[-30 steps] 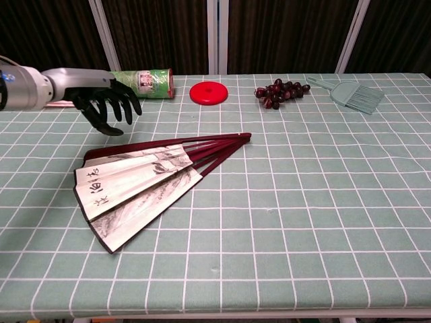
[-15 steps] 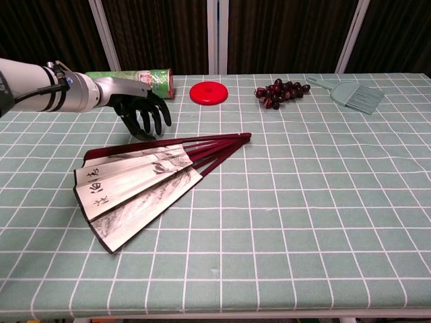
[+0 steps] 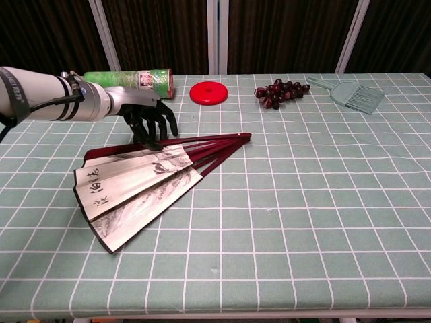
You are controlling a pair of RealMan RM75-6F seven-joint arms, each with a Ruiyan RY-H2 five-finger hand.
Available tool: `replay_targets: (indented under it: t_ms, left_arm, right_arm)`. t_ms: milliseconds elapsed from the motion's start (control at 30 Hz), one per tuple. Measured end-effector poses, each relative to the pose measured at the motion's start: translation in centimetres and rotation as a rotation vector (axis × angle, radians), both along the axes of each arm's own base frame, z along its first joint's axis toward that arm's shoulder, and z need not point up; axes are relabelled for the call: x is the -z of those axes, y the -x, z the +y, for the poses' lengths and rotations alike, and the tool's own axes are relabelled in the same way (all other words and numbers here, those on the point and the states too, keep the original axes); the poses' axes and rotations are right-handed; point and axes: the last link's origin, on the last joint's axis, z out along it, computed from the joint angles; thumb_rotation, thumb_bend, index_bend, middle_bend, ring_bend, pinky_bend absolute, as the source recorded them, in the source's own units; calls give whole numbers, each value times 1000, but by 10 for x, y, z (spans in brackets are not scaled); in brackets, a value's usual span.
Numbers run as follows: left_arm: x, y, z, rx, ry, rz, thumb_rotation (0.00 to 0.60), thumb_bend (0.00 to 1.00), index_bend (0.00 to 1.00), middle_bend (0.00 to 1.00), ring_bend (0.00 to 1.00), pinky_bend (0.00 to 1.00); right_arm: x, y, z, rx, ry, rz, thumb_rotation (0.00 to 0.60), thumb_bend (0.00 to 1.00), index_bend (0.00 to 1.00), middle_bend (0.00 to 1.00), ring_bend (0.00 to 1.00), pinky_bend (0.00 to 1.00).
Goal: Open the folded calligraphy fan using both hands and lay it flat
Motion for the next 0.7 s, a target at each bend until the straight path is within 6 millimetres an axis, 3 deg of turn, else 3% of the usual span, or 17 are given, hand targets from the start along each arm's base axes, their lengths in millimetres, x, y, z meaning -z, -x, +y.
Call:
replay_targets:
  t_ms: [167,400,600,700]
  left_arm:
    - [5,0,-5,-2,9,2,600,329,362,445,455,565]
    - [8,3,-6,-8,10,8,600,378,473,575,579,660]
    - [1,3,-6,-9,2,-9,600,417,595,708,703,773]
    - [-7,2,-7,4,-30,-29,600,425,616,723,716,801]
  right_arm:
    - [0,1,-1,6,2,1,600,127,0,99,0,0]
    - [0,2,-2,11,11,0,600,127,0,103,0,0]
    - [-2,1,-2,3,16,-6,600,126,0,110,0,0]
    - [-3,0,-3,-3,13,-16,600,127,0,114,0,0]
